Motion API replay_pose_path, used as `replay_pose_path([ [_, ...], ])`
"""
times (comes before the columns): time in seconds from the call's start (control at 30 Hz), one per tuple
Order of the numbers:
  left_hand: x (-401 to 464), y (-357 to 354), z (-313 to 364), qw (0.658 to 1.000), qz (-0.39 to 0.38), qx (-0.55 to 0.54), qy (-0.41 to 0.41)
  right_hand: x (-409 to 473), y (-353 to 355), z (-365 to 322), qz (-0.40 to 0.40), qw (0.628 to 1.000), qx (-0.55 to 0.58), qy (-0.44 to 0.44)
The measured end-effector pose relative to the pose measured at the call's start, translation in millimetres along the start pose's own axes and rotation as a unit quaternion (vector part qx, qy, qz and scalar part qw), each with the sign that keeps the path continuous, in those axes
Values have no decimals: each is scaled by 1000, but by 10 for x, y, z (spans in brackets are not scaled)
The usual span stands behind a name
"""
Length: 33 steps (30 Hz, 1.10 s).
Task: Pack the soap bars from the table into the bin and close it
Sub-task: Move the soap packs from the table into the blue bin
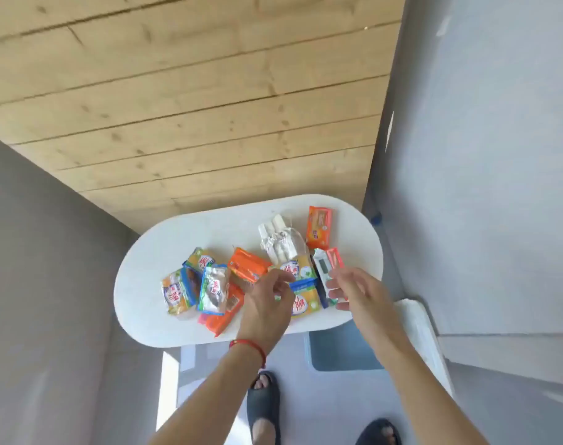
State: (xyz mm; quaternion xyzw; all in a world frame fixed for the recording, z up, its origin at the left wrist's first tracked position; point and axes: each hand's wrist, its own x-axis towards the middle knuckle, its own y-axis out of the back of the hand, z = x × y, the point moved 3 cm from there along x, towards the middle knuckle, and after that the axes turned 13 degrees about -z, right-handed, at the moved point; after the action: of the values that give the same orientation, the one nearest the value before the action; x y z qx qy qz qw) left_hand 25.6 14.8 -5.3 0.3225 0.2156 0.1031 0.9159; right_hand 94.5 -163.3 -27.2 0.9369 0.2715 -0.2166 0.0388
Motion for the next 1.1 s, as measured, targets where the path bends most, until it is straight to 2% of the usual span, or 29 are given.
replay_pose_path([
  [0.03,62,-155,-113,1000,18,-4,-17,92,-10,197,3,1000,-15,15],
  [0.13,237,-630,-577,985,86,113,-98,349,-51,927,27,987,-133,83],
  [0.2,272,-947,-902,967,119,178,-137,423,-105,1331,48,975,-159,148],
  [0.27,371,-1161,-1174,955,144,189,-178,514,-129,1697,72,963,-173,193],
  [0.33,468,-1294,-1387,945,136,198,-223,579,-182,1934,72,952,-185,231],
  [0.47,542,-1375,-1614,918,156,220,-291,662,-309,2179,2,915,-271,298],
  [0.67,657,-1501,-1637,888,245,211,-326,710,-226,2321,-18,900,-323,293],
  [0.83,651,-1439,-1498,889,206,241,-329,709,-170,2275,-8,905,-322,276],
  [0.9,589,-1353,-1485,895,174,266,-312,663,-188,2246,-3,892,-361,271],
  [1.0,481,-1248,-1503,924,112,196,-307,451,-200,2207,29,870,-416,262],
  [1.1,293,-1220,-1575,935,88,171,-299,145,-254,2203,57,856,-442,261],
])
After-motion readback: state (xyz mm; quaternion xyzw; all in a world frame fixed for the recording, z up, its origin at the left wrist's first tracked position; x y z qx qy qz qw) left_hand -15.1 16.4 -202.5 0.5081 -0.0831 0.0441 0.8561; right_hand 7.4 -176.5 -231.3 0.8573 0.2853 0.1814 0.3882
